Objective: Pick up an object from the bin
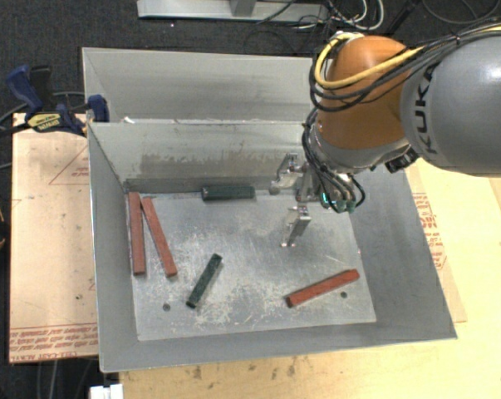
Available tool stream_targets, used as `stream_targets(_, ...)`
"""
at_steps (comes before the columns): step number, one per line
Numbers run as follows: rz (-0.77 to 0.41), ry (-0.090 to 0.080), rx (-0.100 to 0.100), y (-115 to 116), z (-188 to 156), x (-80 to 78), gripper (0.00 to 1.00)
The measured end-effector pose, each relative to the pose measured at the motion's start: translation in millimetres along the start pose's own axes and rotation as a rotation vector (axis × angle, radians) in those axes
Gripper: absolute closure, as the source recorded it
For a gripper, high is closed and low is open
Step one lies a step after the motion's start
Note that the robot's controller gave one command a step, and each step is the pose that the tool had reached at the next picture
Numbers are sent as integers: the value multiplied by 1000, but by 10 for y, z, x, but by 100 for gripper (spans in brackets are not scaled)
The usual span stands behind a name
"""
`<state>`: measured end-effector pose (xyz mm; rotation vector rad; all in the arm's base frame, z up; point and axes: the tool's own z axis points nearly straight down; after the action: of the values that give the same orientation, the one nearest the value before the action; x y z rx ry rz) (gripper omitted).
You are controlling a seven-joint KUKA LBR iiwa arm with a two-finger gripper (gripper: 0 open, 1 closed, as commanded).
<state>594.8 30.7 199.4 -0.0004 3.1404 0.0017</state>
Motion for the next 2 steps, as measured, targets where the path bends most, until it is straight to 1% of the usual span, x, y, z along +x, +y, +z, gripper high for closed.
stream_targets(1,-82,-3,-1,-359,240,350,0)
stream_targets(2,-133,-4,2,-380,861,474,0)
